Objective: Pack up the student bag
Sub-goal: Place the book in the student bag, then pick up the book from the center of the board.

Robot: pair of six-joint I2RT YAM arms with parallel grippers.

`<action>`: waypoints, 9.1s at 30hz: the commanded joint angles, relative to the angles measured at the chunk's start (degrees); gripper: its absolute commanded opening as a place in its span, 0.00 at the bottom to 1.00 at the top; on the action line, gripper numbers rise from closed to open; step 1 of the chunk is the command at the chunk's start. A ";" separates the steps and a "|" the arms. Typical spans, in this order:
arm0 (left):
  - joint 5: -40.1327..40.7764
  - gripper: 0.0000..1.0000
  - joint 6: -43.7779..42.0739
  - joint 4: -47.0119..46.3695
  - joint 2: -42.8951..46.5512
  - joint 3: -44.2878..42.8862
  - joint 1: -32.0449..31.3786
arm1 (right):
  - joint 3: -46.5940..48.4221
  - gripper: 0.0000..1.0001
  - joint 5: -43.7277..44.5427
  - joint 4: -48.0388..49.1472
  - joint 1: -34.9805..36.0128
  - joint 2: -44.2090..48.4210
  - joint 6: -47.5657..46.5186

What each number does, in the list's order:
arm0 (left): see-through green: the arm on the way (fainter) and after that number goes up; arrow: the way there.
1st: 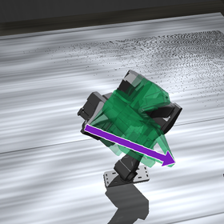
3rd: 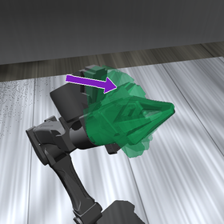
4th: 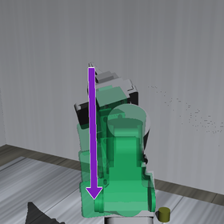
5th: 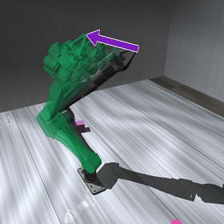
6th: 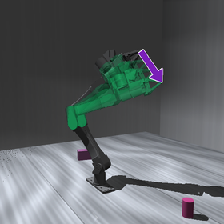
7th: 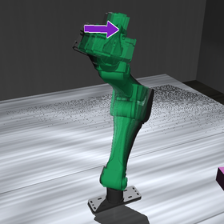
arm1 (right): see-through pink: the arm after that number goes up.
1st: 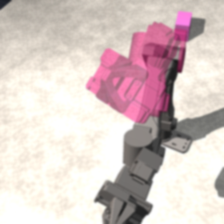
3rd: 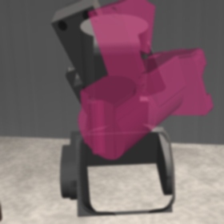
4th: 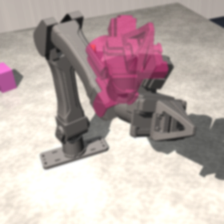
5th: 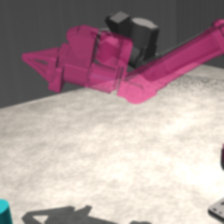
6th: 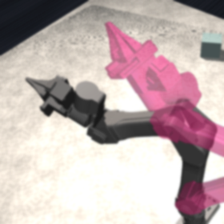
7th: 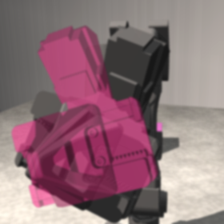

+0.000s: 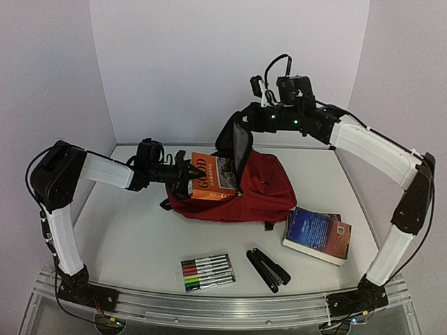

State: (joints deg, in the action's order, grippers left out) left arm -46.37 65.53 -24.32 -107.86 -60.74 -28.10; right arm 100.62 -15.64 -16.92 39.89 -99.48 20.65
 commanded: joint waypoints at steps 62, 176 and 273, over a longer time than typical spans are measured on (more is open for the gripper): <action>20.78 0.51 -19.63 26.19 -5.06 -15.98 -12.85 | -3.61 0.00 16.14 11.75 4.08 -0.09 3.52; 26.02 0.71 -25.85 36.76 31.81 11.47 14.58 | -26.98 0.00 45.42 -29.52 14.67 17.14 20.15; 11.60 0.00 -34.22 20.13 37.83 1.02 -11.89 | -37.36 0.98 -10.11 24.32 -1.50 26.73 13.32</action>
State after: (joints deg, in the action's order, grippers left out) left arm -34.59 18.37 19.60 -76.90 -59.04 -41.61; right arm 69.04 -29.50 -8.12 37.96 -77.34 27.43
